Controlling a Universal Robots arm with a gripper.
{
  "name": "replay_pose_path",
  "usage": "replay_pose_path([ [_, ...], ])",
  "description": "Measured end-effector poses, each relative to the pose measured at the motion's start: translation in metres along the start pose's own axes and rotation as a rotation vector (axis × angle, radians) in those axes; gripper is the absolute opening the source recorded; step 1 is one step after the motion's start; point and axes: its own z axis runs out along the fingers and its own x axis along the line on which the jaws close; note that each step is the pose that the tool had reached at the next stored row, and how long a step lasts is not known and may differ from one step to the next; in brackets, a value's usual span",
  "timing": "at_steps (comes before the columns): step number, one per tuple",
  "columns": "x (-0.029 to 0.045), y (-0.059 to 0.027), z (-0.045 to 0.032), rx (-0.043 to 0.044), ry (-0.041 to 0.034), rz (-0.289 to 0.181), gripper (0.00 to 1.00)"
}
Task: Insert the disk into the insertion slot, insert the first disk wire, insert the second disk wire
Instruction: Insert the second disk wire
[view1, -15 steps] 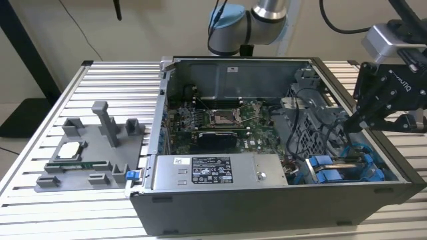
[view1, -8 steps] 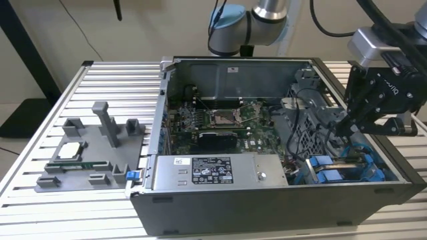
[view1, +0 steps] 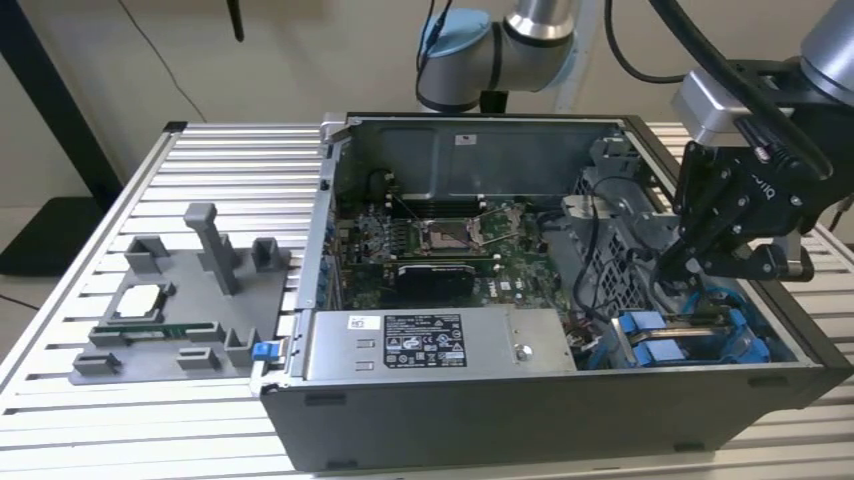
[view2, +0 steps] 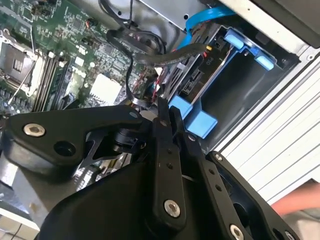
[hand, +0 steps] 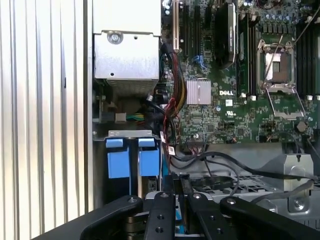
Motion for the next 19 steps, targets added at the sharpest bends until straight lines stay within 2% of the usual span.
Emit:
replay_pose_path([
  [10, 0.0000, 0.0000, 0.0007, 0.0014, 0.0012, 0.000, 0.00],
  [12, 0.0001, -0.0001, 0.0013, 0.0025, 0.0102, 0.000, 0.00],
  [19, 0.0006, -0.0003, 0.0046, 0.0066, 0.0616, 0.003, 0.00],
])
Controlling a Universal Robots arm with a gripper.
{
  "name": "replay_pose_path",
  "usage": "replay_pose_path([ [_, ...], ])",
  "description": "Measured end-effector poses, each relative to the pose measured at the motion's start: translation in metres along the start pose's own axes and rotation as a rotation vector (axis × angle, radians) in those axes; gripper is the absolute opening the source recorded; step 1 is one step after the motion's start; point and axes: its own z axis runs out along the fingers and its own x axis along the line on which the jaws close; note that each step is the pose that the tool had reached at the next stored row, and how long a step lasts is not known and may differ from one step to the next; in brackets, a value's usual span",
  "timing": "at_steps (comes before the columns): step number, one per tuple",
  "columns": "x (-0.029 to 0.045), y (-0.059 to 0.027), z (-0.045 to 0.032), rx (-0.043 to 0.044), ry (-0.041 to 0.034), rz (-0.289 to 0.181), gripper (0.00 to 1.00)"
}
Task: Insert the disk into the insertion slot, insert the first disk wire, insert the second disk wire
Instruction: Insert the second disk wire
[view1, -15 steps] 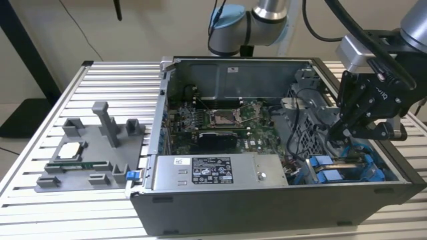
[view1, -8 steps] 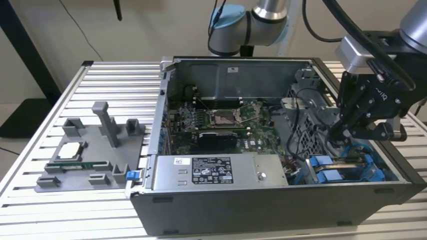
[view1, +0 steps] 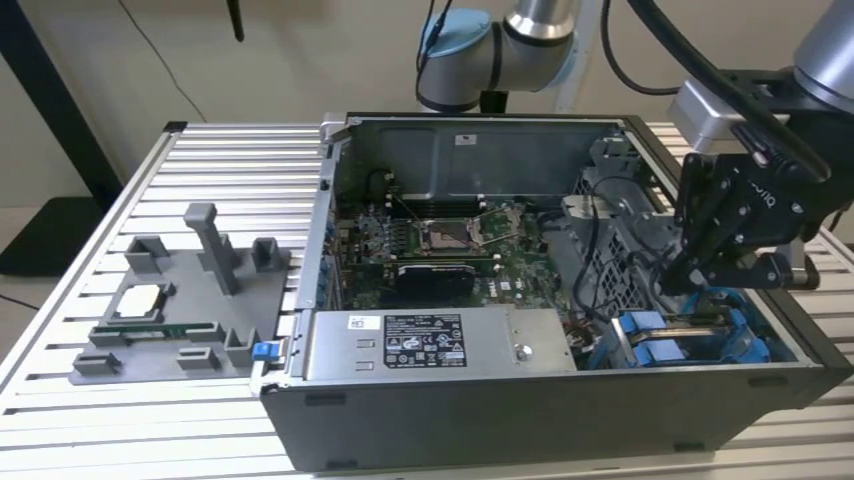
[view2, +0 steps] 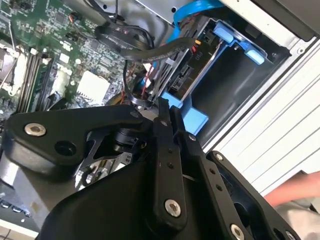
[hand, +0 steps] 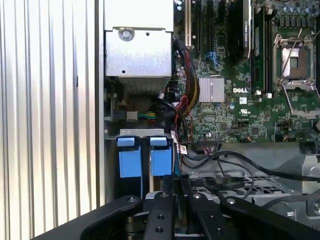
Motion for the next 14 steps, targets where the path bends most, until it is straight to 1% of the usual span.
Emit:
replay_pose_path([
  [3, 0.0001, -0.0001, 0.0016, 0.0027, 0.0207, 0.001, 0.00],
  [5, 0.0003, -0.0001, 0.0028, 0.0061, 0.0313, 0.002, 0.00],
  [7, 0.0004, -0.0002, 0.0045, 0.0169, 0.0326, 0.001, 0.00],
  [12, 0.0007, -0.0005, 0.0084, 0.0501, 0.0313, -0.001, 0.00],
  [14, 0.0008, -0.0007, 0.0101, 0.0610, 0.0310, -0.002, 0.00],
])
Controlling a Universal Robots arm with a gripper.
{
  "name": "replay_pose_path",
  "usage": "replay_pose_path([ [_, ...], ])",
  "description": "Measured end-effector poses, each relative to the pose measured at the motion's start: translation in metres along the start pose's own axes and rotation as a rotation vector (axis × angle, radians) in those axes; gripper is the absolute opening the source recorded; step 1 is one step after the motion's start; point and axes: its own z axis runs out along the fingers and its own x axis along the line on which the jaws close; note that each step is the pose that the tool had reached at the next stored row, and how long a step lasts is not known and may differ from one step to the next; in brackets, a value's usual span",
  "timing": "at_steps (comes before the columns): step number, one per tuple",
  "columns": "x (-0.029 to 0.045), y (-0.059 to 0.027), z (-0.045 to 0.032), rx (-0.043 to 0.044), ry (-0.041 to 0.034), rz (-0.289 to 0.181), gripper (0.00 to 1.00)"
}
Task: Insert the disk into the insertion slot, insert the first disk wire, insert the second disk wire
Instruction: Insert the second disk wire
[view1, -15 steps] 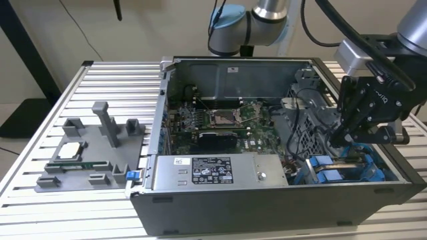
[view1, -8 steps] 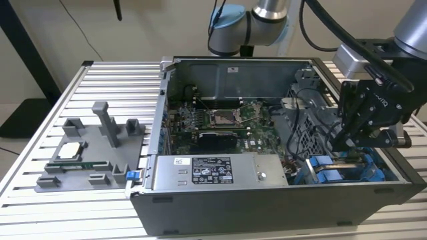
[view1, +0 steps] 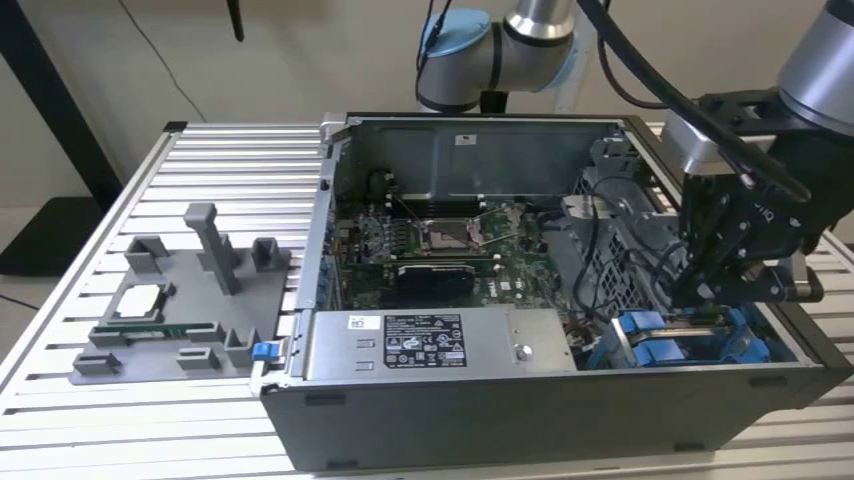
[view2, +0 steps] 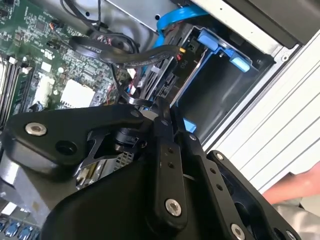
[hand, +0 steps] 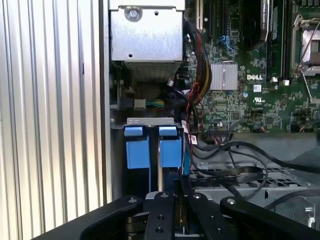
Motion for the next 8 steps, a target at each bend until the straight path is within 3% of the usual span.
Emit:
replay_pose_path([
  [5, 0.0002, -0.0001, 0.0049, 0.0195, -0.0006, -0.001, 0.00],
  [8, 0.0003, -0.0010, 0.0072, 0.0262, -0.0011, -0.001, 0.00],
])
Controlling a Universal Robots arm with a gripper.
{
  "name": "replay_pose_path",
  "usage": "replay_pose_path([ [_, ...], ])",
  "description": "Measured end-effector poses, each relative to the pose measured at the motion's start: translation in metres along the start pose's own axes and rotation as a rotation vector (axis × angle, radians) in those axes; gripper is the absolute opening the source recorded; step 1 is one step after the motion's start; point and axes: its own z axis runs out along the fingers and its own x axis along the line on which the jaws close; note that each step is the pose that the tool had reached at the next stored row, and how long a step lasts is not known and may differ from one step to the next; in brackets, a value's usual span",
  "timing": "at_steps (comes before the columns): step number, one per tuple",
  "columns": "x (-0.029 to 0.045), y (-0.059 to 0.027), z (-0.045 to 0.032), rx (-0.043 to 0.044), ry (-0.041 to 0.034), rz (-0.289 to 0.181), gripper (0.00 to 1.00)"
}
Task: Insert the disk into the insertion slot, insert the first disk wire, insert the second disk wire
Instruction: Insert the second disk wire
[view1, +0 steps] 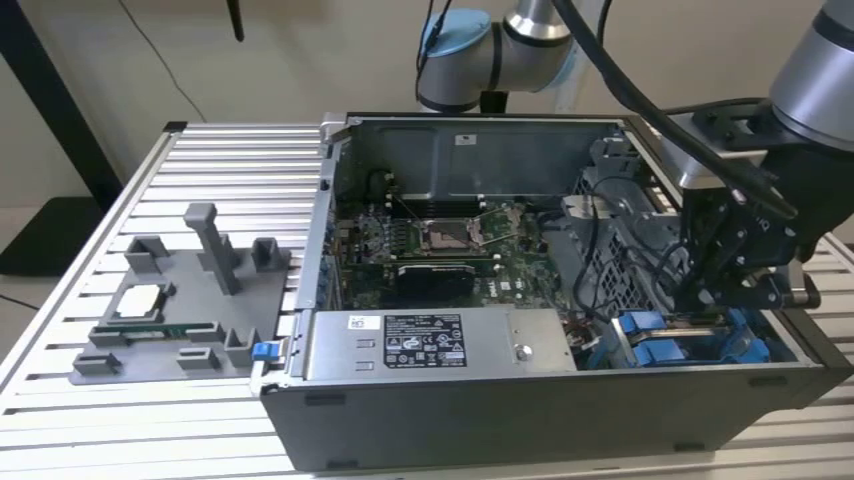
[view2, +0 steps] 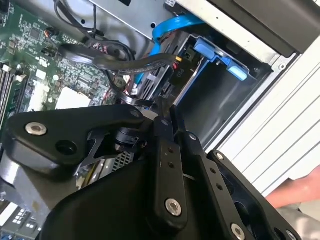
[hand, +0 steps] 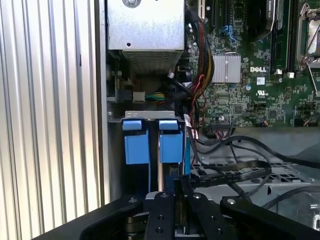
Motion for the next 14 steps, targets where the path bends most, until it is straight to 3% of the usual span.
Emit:
replay_pose_path([
  [10, 0.0000, -0.0039, 0.0027, 0.0055, -0.0008, 0.000, 0.00],
  [14, 0.0000, -0.0040, 0.0046, 0.0125, -0.0011, -0.001, 0.00],
])
